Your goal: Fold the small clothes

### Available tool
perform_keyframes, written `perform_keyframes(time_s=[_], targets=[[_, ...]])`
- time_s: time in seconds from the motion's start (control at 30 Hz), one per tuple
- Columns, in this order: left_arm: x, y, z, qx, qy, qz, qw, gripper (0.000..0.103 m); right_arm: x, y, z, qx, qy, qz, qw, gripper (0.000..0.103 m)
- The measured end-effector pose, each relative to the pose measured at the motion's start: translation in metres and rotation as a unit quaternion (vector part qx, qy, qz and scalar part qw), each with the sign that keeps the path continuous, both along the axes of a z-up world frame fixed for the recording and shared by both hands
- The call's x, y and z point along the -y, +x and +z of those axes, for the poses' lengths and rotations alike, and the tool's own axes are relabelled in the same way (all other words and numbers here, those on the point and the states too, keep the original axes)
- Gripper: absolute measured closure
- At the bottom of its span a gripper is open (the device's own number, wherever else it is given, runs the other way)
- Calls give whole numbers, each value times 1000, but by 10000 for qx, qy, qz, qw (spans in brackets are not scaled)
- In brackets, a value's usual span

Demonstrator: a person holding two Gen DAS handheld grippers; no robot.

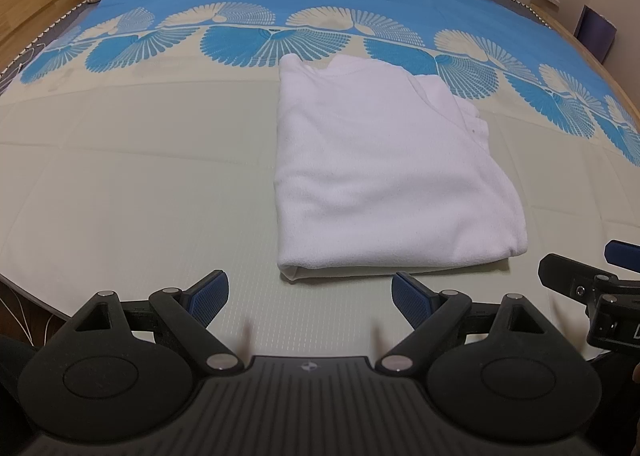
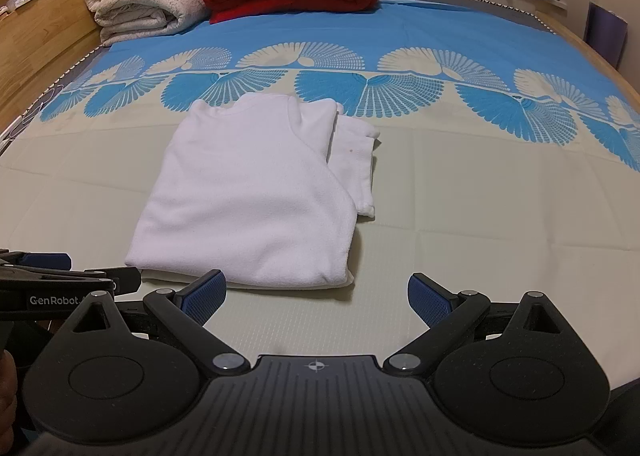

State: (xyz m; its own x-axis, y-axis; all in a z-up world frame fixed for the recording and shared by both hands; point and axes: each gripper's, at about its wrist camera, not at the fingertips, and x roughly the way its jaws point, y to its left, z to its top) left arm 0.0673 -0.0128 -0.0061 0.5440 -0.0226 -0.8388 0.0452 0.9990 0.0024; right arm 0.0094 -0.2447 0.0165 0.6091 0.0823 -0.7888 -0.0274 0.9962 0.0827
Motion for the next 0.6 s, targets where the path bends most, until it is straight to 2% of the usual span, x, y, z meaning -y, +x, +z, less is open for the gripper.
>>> perform_keyframes(time_s=[0.6], targets=[[1, -1, -2, -20, -13, 27, 10000, 11, 0, 0, 0, -1, 5, 2, 10000, 6]])
